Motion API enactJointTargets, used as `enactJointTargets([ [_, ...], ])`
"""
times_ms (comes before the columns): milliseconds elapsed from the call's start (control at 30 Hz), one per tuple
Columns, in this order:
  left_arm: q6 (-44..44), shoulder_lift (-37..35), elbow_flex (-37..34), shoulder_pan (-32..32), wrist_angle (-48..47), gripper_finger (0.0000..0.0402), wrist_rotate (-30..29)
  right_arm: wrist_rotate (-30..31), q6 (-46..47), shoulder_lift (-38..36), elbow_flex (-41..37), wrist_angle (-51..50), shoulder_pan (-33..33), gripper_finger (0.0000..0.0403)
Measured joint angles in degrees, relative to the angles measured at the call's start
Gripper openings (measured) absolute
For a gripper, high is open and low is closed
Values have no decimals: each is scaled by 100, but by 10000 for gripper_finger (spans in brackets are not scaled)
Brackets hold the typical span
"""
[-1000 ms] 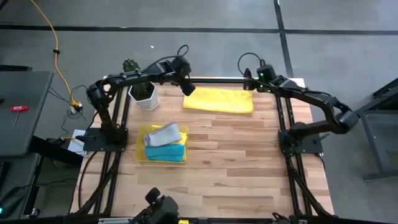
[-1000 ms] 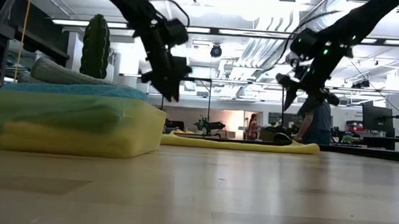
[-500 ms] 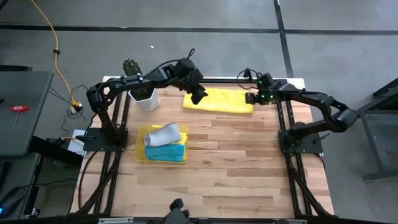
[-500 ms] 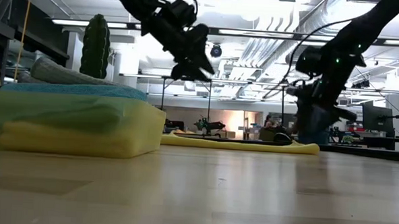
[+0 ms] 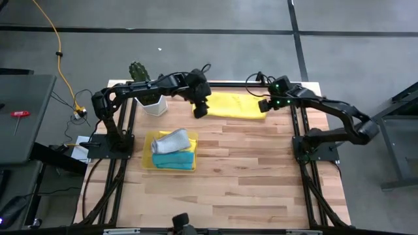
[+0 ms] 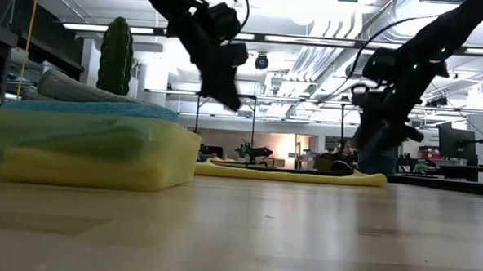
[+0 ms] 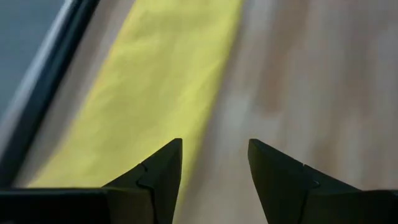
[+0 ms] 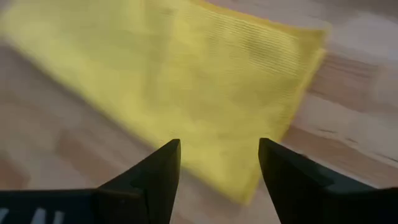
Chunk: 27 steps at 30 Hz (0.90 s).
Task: Fold microfiber towels
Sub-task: Fold the yellow microfiber towel
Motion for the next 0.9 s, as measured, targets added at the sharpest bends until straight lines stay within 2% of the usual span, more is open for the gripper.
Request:
enactJointTargets([
  [67,639,0,-4,0,-376,172,-583,-200,-22,-204,2,-15,1,208],
  [133,1244,61,-4,31,-511,172,-907,-280,8,-353,2,-12,4,208],
  [200,1639,159,-4,128,-641,172,-863,-278,18,-451,2,-13,2,208],
  [333,2024,541,-5,369,-1036,172,-406,-338,36,-489,2,-57,4,208],
  [400,2241,788,-8,400,-1163,172,-453,-381,37,-489,2,-106,8,208],
  [633,2385,1325,-6,300,-1231,172,-451,-381,145,-489,2,-115,9,208],
  [800,2475,1507,-4,299,-1231,172,-1070,-406,108,-489,2,-112,12,208],
  [900,2438,1533,-2,299,-1221,172,-1167,-888,-298,-489,2,-17,42,208],
])
